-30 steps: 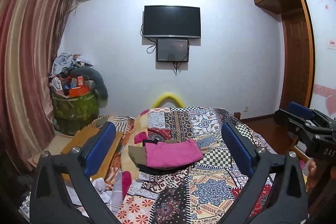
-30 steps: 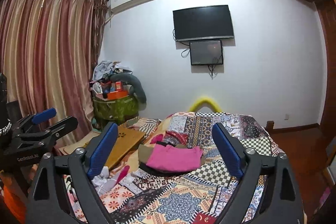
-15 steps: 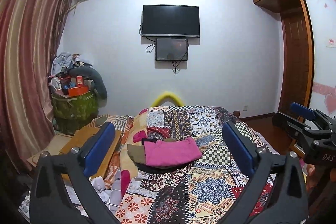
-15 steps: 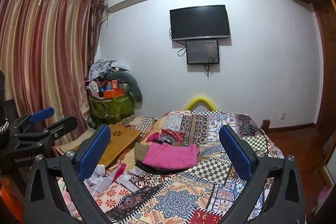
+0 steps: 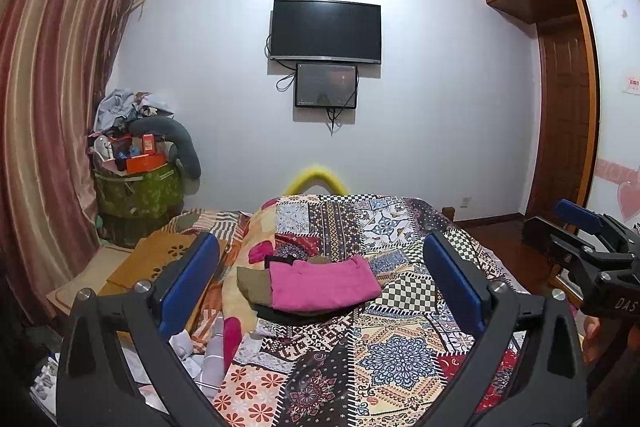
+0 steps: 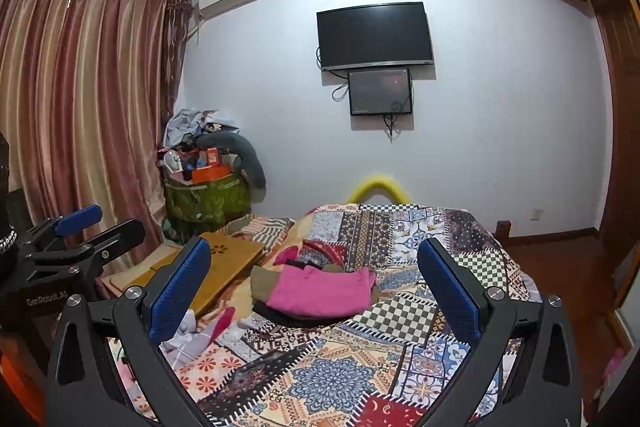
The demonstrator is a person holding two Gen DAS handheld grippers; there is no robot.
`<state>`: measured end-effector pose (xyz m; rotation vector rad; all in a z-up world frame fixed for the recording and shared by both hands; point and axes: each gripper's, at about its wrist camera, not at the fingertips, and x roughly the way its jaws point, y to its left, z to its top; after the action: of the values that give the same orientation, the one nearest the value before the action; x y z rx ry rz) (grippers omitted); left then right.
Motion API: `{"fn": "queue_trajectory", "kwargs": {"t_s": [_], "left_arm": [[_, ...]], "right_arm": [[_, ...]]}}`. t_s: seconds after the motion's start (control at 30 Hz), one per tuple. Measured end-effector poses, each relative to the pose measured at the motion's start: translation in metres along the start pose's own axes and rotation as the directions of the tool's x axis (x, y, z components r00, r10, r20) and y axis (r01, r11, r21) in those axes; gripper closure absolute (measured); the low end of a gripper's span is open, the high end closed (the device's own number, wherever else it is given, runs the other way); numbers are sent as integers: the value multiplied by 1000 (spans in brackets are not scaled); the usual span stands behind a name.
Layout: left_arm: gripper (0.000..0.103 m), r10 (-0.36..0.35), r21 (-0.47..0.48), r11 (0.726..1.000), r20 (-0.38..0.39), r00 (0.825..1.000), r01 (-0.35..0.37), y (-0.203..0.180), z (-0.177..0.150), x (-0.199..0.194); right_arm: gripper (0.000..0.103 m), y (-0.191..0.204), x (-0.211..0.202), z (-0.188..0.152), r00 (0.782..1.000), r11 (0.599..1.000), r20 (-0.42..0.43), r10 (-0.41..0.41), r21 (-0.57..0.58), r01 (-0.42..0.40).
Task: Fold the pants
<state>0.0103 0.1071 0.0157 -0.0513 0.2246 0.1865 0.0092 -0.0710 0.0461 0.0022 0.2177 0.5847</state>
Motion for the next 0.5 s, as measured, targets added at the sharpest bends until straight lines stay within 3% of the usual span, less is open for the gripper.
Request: {"fn": "queue_trajectory", "kwargs": {"t_s": [0.5], "left_arm": [[0,-2,5,1000,-13,1000,2,2,-1,5]], "right_arm": [[0,0,-1,2,1000,1000,-1,-6,5,6]]}}
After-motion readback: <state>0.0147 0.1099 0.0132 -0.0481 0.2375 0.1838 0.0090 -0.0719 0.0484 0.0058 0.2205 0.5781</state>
